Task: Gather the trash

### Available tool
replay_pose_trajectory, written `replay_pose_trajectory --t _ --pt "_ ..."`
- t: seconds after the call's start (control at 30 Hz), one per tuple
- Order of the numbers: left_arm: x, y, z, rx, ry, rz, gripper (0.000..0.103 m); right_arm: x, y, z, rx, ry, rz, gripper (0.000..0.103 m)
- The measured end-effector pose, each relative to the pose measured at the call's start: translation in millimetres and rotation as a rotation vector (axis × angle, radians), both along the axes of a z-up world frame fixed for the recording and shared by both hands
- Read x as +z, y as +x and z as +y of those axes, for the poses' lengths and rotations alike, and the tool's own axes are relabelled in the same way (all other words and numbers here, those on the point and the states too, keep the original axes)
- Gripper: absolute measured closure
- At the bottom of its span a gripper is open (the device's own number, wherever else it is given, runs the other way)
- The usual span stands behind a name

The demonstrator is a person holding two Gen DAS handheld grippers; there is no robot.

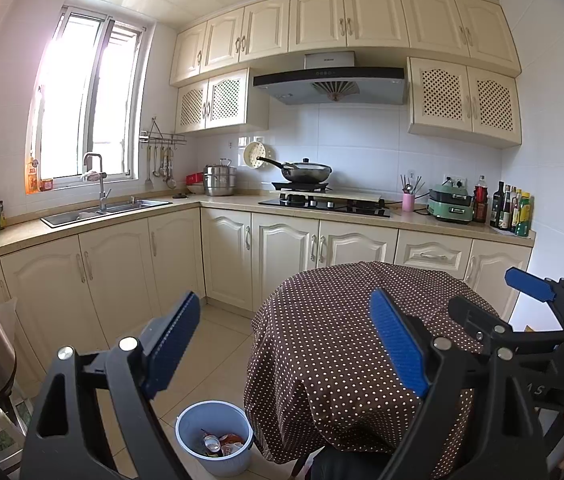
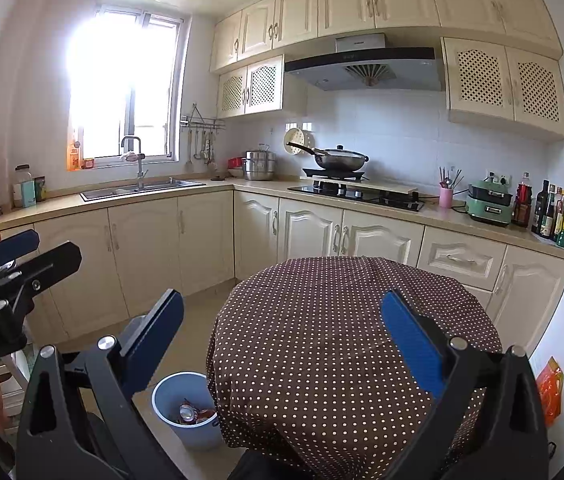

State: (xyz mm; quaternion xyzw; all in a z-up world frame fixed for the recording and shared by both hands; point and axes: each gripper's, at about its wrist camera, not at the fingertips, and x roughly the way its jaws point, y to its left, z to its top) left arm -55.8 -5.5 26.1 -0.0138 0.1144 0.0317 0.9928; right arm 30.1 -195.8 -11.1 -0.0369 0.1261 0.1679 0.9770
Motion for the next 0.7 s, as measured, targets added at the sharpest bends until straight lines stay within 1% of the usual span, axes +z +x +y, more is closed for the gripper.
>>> replay_pose_trajectory --t 0.7 --pt "2.0 1.4 3.4 -0.001 0.001 0.006 0.018 -0.1 2.8 -4.4 0.012 -0.003 0.005 0.007"
